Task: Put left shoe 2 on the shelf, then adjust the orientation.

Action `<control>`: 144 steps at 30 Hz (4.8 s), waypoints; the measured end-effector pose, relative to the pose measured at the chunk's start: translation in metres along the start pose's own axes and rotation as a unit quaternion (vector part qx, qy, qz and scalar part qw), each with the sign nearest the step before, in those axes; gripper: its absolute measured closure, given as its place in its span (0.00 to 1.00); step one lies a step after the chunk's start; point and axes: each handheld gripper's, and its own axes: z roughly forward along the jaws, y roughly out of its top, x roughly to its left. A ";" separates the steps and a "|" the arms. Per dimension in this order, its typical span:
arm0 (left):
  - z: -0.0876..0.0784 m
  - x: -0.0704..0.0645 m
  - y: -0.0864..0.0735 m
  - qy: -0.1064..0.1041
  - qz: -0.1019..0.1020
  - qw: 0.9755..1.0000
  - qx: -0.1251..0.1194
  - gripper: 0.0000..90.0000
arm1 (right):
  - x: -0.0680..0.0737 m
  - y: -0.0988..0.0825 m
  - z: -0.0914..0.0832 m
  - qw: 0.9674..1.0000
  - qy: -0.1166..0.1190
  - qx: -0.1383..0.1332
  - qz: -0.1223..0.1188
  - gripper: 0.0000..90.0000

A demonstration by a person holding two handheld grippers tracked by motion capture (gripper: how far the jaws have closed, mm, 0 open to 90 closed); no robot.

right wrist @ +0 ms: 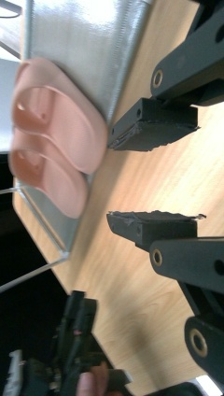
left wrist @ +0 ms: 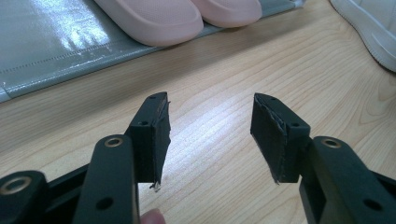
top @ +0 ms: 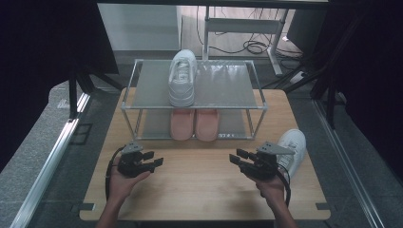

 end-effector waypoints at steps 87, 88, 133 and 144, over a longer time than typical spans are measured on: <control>0.004 0.000 0.000 -0.005 0.005 1.000 0.008 0.53 | -0.028 -0.069 -0.075 0.982 -0.174 0.063 0.034 1.00; 0.005 0.000 0.000 -0.004 0.005 1.000 0.009 0.53 | -0.029 -0.070 -0.077 0.982 -0.175 0.063 0.035 1.00; 0.009 -0.003 0.001 -0.009 0.005 1.000 0.016 0.52 | -0.086 -0.031 -0.137 0.980 -0.193 -0.023 0.052 1.00; 0.011 -0.004 0.001 -0.010 0.006 1.000 0.019 0.52 | -0.155 -0.011 -0.123 0.975 -0.209 -0.023 0.065 1.00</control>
